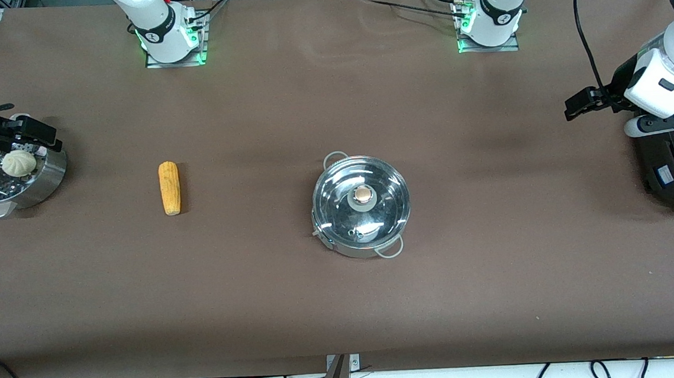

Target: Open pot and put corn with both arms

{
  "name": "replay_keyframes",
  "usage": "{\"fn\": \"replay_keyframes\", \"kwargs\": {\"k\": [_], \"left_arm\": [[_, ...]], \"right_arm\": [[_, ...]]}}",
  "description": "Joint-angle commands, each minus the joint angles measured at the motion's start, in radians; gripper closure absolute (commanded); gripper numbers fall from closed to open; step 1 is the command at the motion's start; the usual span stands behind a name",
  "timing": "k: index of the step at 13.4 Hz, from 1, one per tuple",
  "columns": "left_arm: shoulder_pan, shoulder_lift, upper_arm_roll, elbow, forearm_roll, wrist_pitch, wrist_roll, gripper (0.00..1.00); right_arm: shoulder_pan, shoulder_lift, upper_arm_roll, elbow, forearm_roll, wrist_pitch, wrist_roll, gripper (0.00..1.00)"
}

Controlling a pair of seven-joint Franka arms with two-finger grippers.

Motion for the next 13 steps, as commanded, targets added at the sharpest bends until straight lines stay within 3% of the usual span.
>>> {"fn": "replay_keyframes", "kwargs": {"k": [1,7,10,13], "left_arm": [[-0.002,0.014,-0.007,0.002,-0.013,0.038,0.025,0.00],[0.020,0.008,0.003,0.002,-0.017,0.020,0.074,0.00],[0.024,-0.001,-0.003,0.005,-0.020,-0.062,0.077,0.00],[0.024,0.002,-0.003,0.049,-0.019,-0.066,0.075,0.00]], "right_arm": [[0.004,-0.014,-0.007,-0.017,0.016,0.016,-0.003,0.00],[0.005,-0.012,-0.004,-0.013,0.010,0.014,-0.004,0.00],[0.004,-0.012,-0.004,-0.013,0.017,0.003,-0.002,0.00],[0.004,-0.012,-0.004,-0.013,0.016,0.003,-0.004,0.00]]}}
